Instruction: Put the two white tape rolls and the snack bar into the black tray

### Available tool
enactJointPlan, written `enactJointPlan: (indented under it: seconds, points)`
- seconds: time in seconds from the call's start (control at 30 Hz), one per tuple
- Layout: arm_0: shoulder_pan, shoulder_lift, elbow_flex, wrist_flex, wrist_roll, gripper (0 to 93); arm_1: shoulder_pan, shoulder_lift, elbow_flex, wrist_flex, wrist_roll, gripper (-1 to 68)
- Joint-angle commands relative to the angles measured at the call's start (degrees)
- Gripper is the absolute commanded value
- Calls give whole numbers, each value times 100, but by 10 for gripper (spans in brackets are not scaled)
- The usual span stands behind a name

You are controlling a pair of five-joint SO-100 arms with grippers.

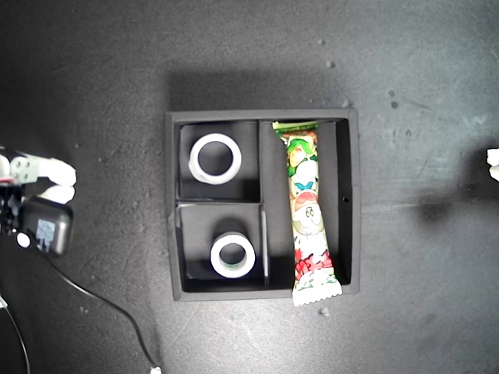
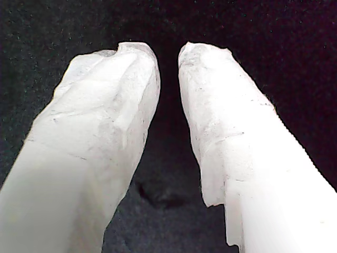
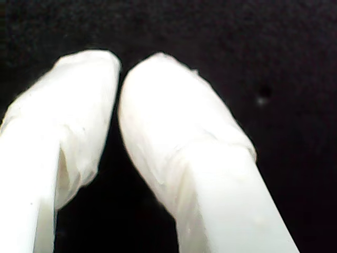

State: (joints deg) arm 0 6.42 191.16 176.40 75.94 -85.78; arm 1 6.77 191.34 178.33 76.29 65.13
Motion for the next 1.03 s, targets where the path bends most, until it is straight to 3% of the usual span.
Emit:
enactJointPlan:
  seconds: [0.0,0.17,0.4,0.73,1.0]
  points:
    - [141,290,343,316,-483,0,-35,44,70,53,-53,28]
    - [9,167,343,387,-853,2,-35,44,70,53,-53,28]
    - [-325,290,343,404,-809,55,-35,44,70,53,-53,28]
    - [-369,290,343,404,694,55,176,44,70,53,-53,28]
    - [-369,290,343,404,853,55,316,44,70,53,-132,28]
